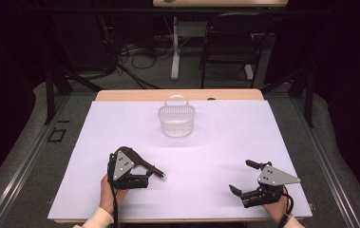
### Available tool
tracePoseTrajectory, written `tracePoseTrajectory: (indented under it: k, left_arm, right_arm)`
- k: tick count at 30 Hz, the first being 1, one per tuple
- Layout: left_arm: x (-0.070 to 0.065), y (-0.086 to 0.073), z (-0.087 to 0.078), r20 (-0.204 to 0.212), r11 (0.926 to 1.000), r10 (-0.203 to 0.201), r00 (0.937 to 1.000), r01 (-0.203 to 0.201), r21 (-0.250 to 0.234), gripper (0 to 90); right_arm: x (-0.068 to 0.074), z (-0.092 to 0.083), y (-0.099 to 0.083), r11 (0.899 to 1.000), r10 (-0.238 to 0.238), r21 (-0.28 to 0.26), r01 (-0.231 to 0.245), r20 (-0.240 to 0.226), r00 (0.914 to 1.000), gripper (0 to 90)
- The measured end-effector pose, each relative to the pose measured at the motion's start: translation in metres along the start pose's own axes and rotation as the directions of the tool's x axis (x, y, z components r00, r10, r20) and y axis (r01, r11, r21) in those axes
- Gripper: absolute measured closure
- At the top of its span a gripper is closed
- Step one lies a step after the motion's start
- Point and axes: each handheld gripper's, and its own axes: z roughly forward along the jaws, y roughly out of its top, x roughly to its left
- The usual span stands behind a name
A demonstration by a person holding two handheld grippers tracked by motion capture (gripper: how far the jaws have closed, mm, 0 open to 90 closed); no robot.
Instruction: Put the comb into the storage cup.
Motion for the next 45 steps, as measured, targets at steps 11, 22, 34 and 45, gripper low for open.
tracePoseTrajectory:
  k: [11,22,34,45]
  left_arm:
    - [-0.007,0.006,0.015,0.033,0.9992,-0.024,0.9992,0.023,0.034,2.3]
    - [-0.008,0.008,0.028,0.057,0.9917,-0.097,0.9936,0.092,0.09,0.2]
    - [-0.019,0.011,0.038,0.14,0.9889,-0.076,0.9873,0.056,0.138,19.3]
    - [-0.024,0.012,0.038,0.264,0.987,-0.064,0.9623,0.021,0.159,75.4]
  right_arm:
    - [0.0,0.001,0.0,1.0,0.004,0.003,-0.004,-0.006,1.0,0.0]
    - [0.0,0.001,0.0,1.0,0.001,0.007,-0.001,-0.01,0.9999,0.0]
    - [0.0,0.001,0.0,1.0,-0.003,0.007,0.003,-0.021,0.9998,0.0]
    - [0.001,0.003,0.0,1.0,-0.008,0.025,0.009,-0.034,0.9994,0.0]
